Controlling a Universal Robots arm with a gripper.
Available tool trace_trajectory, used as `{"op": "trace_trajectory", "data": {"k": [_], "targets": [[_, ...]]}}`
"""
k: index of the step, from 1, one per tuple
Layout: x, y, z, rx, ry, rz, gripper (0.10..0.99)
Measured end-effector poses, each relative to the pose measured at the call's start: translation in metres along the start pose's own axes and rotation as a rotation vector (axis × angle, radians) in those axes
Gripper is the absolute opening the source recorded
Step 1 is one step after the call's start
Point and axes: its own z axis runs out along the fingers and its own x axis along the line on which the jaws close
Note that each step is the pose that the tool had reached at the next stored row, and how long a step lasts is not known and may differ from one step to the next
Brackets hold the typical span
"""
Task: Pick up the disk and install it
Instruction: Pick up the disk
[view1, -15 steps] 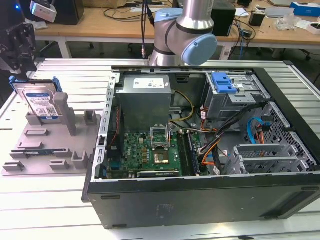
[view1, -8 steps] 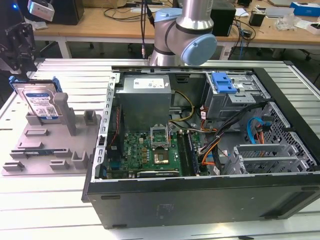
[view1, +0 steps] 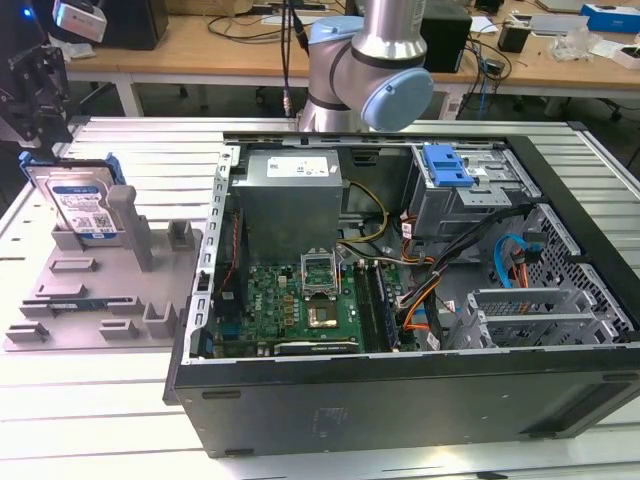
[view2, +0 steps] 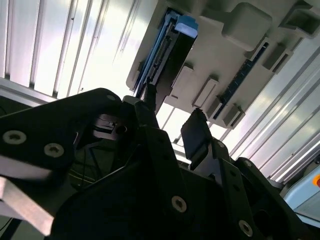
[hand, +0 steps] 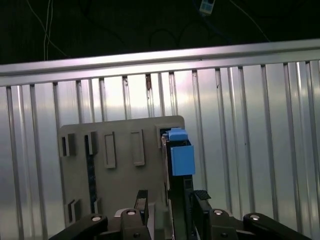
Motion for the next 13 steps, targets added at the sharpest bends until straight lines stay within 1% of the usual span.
{"op": "trace_trajectory", "data": {"k": [3,4,5,9,13], "targets": [[-0.0047,0.0050,0.0007,0.000,0.0000,-0.002,0.482],[-0.0076,0.0079,0.0009,0.000,0.0000,-0.003,0.482],[-0.0087,0.0106,0.0010,0.000,0.0001,-0.005,0.482],[-0.0088,0.0196,0.0020,0.000,0.0005,-0.027,0.482],[-0.0086,0.0222,0.0035,0.001,0.0012,-0.056,0.482]]}}
